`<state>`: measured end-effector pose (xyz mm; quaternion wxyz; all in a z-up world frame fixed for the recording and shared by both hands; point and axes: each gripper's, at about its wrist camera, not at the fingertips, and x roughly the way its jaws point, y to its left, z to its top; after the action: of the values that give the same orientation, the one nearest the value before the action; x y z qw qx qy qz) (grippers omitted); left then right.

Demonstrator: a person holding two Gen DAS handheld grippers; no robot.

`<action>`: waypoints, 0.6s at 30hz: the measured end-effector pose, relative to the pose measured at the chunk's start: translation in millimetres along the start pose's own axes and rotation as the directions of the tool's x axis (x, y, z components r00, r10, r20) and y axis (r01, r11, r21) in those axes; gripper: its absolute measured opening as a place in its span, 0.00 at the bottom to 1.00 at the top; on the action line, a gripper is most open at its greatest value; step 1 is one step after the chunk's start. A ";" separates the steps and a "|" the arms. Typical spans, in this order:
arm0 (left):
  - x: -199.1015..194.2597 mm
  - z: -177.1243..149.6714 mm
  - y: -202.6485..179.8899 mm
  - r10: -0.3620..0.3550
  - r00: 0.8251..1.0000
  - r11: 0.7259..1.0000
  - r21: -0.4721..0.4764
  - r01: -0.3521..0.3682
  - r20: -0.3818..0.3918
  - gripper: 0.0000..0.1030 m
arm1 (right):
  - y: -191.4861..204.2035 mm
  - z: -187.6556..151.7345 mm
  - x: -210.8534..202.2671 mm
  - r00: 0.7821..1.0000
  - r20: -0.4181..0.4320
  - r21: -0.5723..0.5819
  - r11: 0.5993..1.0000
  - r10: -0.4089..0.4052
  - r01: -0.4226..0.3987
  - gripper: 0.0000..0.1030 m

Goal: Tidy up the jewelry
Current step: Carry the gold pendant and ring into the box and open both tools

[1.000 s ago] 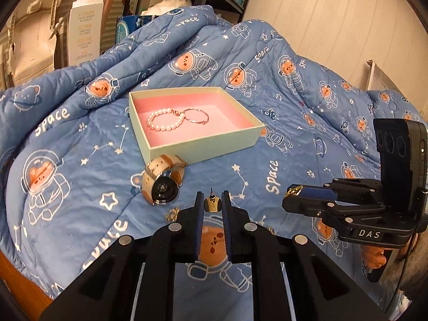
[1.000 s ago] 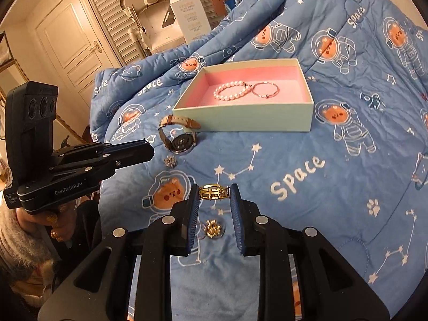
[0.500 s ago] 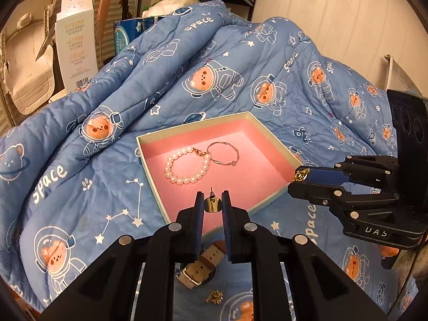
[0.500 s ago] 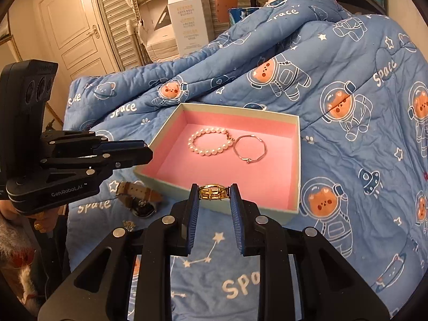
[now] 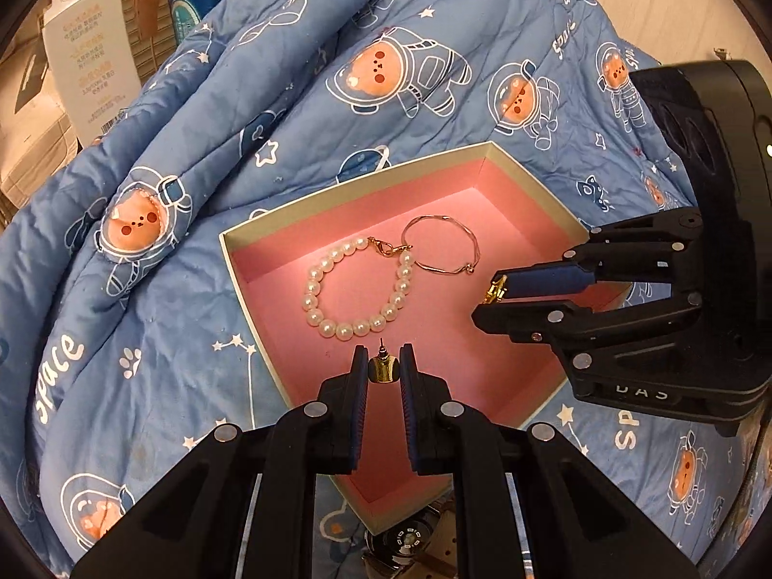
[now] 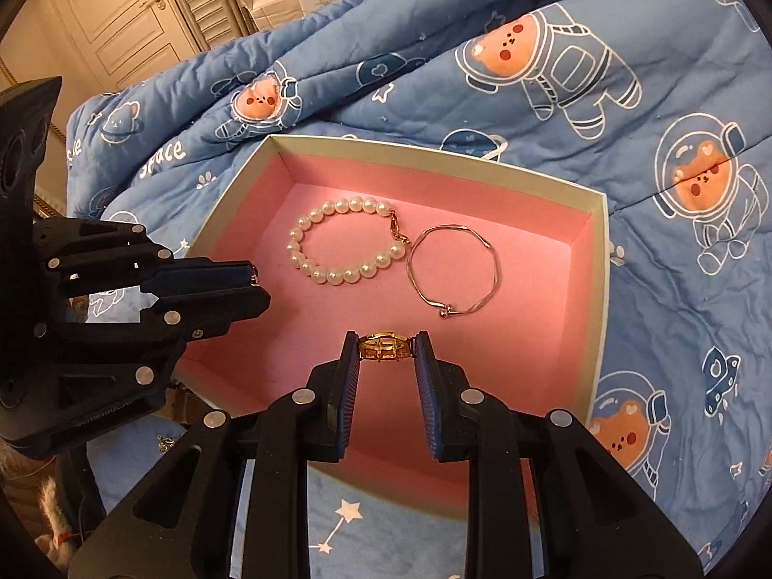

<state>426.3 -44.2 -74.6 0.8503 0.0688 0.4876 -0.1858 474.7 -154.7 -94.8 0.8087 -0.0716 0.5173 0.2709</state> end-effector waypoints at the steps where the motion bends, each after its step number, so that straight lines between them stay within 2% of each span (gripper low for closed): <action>1: 2.5 0.9 -0.1 0.001 1.000 1.000 0.008 -0.001 -0.010 0.12 | -0.1 2.3 3.4 1.000 -0.013 -0.003 1.000 0.004 -0.004 0.23; 4: 8.1 2.7 -1.9 -0.006 0.999 1.000 0.025 0.007 -0.032 0.13 | 4.1 7.7 14.3 0.998 -0.059 -0.041 0.999 0.011 -0.013 0.23; 7: 12.9 3.8 -7.2 0.010 0.999 0.999 0.053 -0.008 -0.048 0.13 | 9.5 9.7 22.3 0.996 -0.084 -0.088 0.996 -0.030 0.022 0.23; 18: 23.1 6.8 -13.4 0.050 0.997 0.995 0.092 -0.045 -0.055 0.14 | 13.1 10.2 27.8 0.993 -0.072 -0.155 0.985 -0.091 0.079 0.24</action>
<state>437.1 -64.4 -90.0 0.8363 0.1243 0.5008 -0.1855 485.0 -129.5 -112.3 0.7907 -0.1654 0.5230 0.2718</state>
